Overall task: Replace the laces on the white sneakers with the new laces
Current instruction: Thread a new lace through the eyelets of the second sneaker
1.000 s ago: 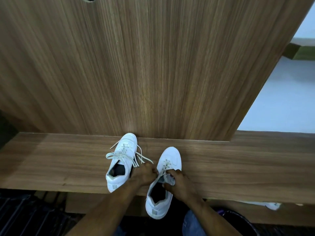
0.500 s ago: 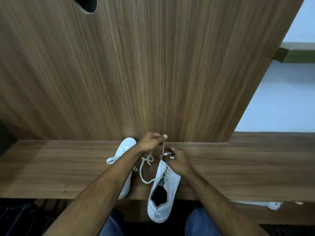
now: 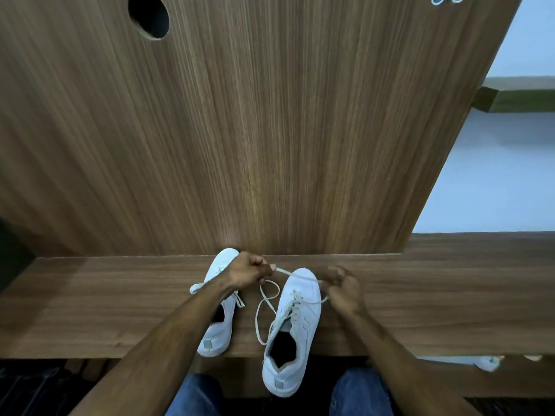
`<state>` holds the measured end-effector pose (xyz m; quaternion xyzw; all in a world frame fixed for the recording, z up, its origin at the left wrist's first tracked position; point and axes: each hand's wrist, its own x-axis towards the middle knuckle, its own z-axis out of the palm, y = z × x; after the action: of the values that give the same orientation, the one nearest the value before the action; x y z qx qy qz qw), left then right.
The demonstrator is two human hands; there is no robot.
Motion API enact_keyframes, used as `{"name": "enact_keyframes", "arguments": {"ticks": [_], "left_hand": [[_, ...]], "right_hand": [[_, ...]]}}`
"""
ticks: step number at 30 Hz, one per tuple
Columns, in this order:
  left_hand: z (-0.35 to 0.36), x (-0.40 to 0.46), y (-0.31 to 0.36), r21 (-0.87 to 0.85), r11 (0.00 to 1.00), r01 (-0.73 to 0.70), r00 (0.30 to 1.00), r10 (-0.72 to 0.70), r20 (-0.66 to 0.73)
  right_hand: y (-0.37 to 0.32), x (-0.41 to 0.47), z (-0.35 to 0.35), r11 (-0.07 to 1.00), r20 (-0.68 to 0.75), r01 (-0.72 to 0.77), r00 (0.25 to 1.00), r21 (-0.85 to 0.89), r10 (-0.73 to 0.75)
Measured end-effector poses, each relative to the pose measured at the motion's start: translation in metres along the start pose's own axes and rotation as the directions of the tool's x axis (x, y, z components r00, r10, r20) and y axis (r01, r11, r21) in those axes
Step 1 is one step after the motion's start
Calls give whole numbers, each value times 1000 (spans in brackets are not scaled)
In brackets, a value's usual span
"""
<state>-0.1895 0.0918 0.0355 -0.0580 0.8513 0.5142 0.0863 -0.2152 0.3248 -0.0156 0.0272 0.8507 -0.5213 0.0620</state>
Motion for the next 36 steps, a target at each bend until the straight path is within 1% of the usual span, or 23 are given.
{"name": "enact_keyframes", "arguments": {"ticks": [2,3,5,7,8,10,12,14,16,17,18,19,20,22,24,25,26,28,29,31,33,34,36], "left_hand": [[13,-2,5,2,1000,-24,999,24,47],[18,-2,9,4,999,-32,997,32,66],[26,-2,15,-8,999,-52,996,52,74],[27,-1,15,-23,998,-60,997,61,47],[27,0,12,-18,998,-59,997,60,37],[21,0,-1,7,999,-33,999,33,7],[13,-1,-15,32,999,10,999,-8,-48],[6,-4,-27,40,999,34,993,-29,-114],[4,-7,-33,-8,999,40,980,-41,-195],[6,-8,-32,-79,996,37,969,-55,-239],[8,-10,-29,-195,980,30,956,-86,-280],[11,-11,-22,-348,937,24,940,-139,-311],[14,-12,-14,-509,861,15,923,-208,-323],[19,-11,5,-754,657,-29,905,-302,-298],[21,-6,22,-868,487,-97,914,-302,-272],[23,-5,30,-890,438,-125,920,-285,-269],[24,-3,35,-895,421,-144,923,-269,-275],[27,-1,41,-866,466,-183,918,-234,-320],[29,0,39,-819,533,-213,910,-198,-365],[33,1,29,-617,739,-271,895,-42,-444],[41,-3,9,-314,915,-254,916,123,-381],[46,-6,-4,-167,962,-216,935,155,-318],[57,-14,-33,75,988,-134,968,147,-206]], "right_hand": [[-12,-6,10,975,160,205,969,-81,-190],[-21,-9,15,951,221,283,942,-123,-252],[-33,-12,25,884,268,403,901,-235,-340],[-39,-11,25,825,243,433,899,-362,-365],[-38,-10,21,811,205,415,910,-413,-361],[-33,-8,10,832,109,315,948,-457,-299],[-20,-1,-2,893,15,176,982,-414,-187],[-5,4,-12,923,-51,59,995,-381,-85],[7,4,-17,924,-23,12,999,-382,-22],[11,2,-15,918,12,18,1000,-395,-15],[13,0,-13,911,41,31,999,-411,-15],[13,-2,-9,904,61,55,998,-424,-33],[14,-4,-3,897,74,82,996,-435,-56],[12,-6,9,897,101,143,989,-419,-111],[8,-8,22,930,141,163,982,-329,-122],[5,-8,26,952,159,159,980,-261,-120],[4,-9,31,972,165,145,980,-186,-115],[3,-12,37,994,181,101,979,-52,-90],[6,-15,39,996,182,84,980,-20,-79],[17,-23,41,996,201,70,978,-46,-59],[28,-33,40,983,247,85,968,-161,-44],[32,-37,40,969,282,98,959,-229,-30],[39,-45,41,939,320,128,947,-320,-20]]}}
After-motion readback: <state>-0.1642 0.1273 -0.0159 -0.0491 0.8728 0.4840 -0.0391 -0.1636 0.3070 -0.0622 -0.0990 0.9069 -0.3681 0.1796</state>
